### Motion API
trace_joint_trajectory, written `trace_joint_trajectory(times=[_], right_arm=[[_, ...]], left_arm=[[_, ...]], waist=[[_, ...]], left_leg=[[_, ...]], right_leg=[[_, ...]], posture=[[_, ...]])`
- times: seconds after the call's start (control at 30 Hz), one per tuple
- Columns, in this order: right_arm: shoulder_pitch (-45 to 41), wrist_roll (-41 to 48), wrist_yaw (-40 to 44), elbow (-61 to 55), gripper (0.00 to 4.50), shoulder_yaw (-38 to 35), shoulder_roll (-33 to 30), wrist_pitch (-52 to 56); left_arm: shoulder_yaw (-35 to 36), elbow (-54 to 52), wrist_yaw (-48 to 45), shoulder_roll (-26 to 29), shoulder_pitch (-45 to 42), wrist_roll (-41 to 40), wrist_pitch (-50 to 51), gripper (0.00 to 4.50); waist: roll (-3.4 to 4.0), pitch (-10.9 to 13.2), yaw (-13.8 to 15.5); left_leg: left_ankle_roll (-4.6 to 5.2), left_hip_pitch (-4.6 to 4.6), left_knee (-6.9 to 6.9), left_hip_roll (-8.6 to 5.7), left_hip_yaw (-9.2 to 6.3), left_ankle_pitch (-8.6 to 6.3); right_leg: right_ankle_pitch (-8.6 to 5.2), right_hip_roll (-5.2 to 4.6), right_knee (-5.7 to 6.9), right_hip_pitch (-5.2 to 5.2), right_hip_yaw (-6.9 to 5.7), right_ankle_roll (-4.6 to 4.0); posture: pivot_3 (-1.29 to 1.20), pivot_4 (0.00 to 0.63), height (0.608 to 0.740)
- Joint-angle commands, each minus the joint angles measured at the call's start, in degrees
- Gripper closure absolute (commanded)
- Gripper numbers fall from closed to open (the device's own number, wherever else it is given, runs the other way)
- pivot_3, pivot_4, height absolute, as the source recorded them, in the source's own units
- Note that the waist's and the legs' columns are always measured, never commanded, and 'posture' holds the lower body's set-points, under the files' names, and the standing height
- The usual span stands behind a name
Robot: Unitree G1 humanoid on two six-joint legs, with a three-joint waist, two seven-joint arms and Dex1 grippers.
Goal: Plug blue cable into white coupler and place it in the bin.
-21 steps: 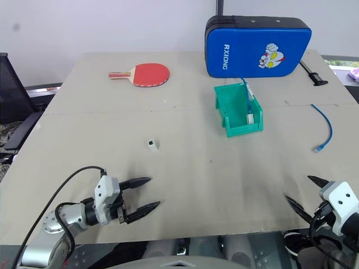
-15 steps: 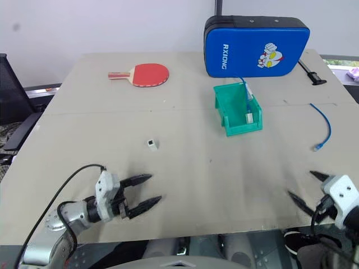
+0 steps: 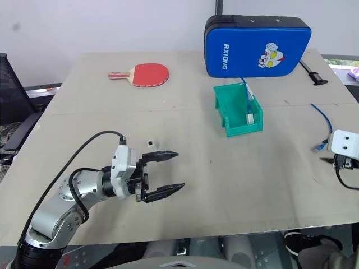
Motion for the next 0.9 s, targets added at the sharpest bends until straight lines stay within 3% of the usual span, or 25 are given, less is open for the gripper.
trace_joint_trajectory(times=[0.03,0.2,0.4,0.5,0.6,0.67,0.77,0.87,0.9], right_arm=[[-11.11,-10.13,0.77,13.86,2.14,8.49,0.99,-11.55],[-28.94,-25.27,-6.01,31.67,2.14,21.07,5.31,-20.02],[-40.24,-37.66,-15.54,41.8,2.14,31.79,11.25,-24.04],[-43.14,-40.66,-17.44,44.84,2.95,35.06,14.44,-24.61],[-44.29,-42.38,-20.28,46.39,4.36,36.67,16.36,-25.07],[-44.55,-42.67,-20.96,46.99,4.45,36.91,16.86,-25.3],[-45.11,-39.44,-17.98,47.15,4.45,34.43,17.29,-26.14],[-45.3,-27.28,-4.36,46.16,4.45,25.82,20.24,-22.38],[-44.25,-20.89,3.94,41.05,4.45,22.72,21.96,-16.56]], left_arm=[[-0.51,-3.74,0.61,0.26,-1.02,-1.21,1.39,0.0],[-0.33,-5.56,1.28,0.63,-1.61,-1.8,3.24,0.0],[0.56,-7.71,2.81,0.94,-0.59,-2.5,4.86,0.0],[1.1,-8.62,3.64,1.06,0.17,-2.62,5.36,0.0],[1.61,-9.17,4.59,1.1,0.8,-2.7,5.77,0.0],[1.88,-9.42,5.03,1.1,1.27,-2.62,5.77,0.0],[2.14,-9.09,5.63,0.86,1.68,-2.32,5.5,0.0],[2.61,-7.87,5.87,0.76,2.24,-1.82,5.03,0.0],[2.85,-6.81,5.75,0.78,2.67,-1.12,4.39,0.0]], waist=[[0.1,0.08,-0.03],[0.17,0.18,-0.87],[0.19,0.21,-1.48],[0.03,0.22,-1.71],[-0.24,0.14,-2.11],[-0.32,0.12,-2.7],[-0.36,0.11,-2.95],[-0.37,0.12,-3.17],[-0.36,0.13,-3.24]], left_leg=[[0.0,-0.02,0.0,-0.01,0.03,0.0],[-0.01,-0.02,0.0,0.0,0.14,0.01],[-0.01,-0.03,0.0,0.09,0.19,0.01],[-0.02,0.05,0.0,0.09,0.28,0.01],[-0.02,0.08,0.04,0.16,0.26,0.01],[-0.02,0.12,0.13,0.17,0.28,0.01],[-0.01,0.19,0.14,0.17,0.37,0.01],[-0.01,0.24,0.14,0.19,0.38,0.02],[-0.01,0.29,0.13,0.22,0.42,0.02]], right_leg=[[0.0,0.0,0.0,-0.03,0.06,0.0],[0.02,0.03,0.01,-0.06,0.25,-0.01],[0.14,0.01,0.01,-0.09,0.33,-0.21],[0.14,0.03,0.03,-0.07,0.42,-0.21],[0.16,0.04,0.04,-0.01,0.42,-0.23],[0.19,0.04,0.05,0.05,0.46,-0.26],[0.23,0.06,0.08,0.06,0.59,-0.26],[0.28,0.24,0.11,0.06,0.69,-0.3],[0.39,0.34,0.11,0.07,0.78,-0.41]], posture=[[0.0,0.15,0.731],[0.0,0.15,0.731],[0.0,0.15,0.731],[0.0,0.15,0.731],[0.0,0.15,0.731],[0.0,0.15,0.731],[0.0,0.15,0.731],[0.0,0.15,0.731],[0.0,0.15,0.731]])
